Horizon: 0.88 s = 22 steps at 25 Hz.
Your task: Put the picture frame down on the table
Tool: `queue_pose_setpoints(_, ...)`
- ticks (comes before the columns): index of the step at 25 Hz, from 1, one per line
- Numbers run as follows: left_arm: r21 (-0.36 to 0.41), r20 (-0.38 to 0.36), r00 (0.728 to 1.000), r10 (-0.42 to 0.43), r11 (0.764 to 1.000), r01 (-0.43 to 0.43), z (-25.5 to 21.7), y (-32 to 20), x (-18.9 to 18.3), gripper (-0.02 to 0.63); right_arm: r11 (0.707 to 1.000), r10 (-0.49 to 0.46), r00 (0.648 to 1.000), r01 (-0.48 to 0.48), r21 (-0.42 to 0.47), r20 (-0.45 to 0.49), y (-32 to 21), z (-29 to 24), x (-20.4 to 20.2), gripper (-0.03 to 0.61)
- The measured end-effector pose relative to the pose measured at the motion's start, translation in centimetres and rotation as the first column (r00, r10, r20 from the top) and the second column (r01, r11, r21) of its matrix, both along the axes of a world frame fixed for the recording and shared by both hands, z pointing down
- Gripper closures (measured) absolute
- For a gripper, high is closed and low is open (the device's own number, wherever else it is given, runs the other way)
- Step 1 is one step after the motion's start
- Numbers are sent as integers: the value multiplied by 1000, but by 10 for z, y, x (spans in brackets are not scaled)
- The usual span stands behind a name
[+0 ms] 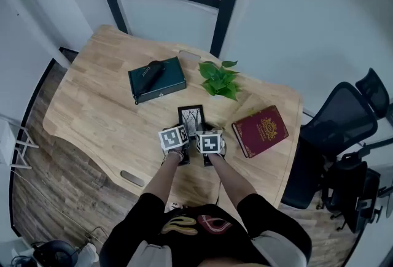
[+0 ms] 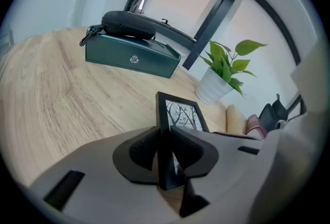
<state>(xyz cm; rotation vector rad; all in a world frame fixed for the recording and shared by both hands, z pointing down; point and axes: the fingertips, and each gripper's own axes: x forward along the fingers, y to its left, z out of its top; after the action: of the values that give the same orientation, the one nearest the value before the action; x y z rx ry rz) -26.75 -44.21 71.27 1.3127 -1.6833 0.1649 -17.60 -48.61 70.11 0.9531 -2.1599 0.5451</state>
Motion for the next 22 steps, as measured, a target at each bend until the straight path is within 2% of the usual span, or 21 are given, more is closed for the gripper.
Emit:
queue_pose_setpoints(2, 12, 39, 999, -9, 1000, 9, -3, 0, -2, 525, 1000, -21, 1000, 20, 18, 12, 0, -3, -2, 482)
queue_pose_setpoints(4, 39, 68, 998, -9, 999, 6, -7, -1, -5, 472, 999, -30, 999, 29, 23, 43, 0, -9, -5, 450)
queue_pose_setpoints(9, 106, 68, 997, 36, 993, -43, -27, 1, -4, 457, 999, -7, 994, 1, 48, 111, 2, -33, 8, 442)
queue_pose_setpoints(15, 201, 71, 997, -24, 980, 9, -53, 21, -5, 457, 994, 2, 986, -21, 109, 167, 10, -63, 22, 442)
queue_pose_setpoints(18, 252, 144, 989, 26, 966, -62, -75, 29, 0, 458, 984, 31, 974, -69, 163, 225, 17, -83, 33, 461)
queue_pose_setpoints(20, 275, 204, 976, 75, 952, -131, -86, 33, 2, 484, 976, 42, 968, -93, 198, 249, 24, -95, 39, 470)
queue_pose_setpoints(22, 294, 229, 968, 100, 941, -167, -94, 40, 4, 495, 970, 34, 966, -94, 223, 258, 33, -105, 41, 474)
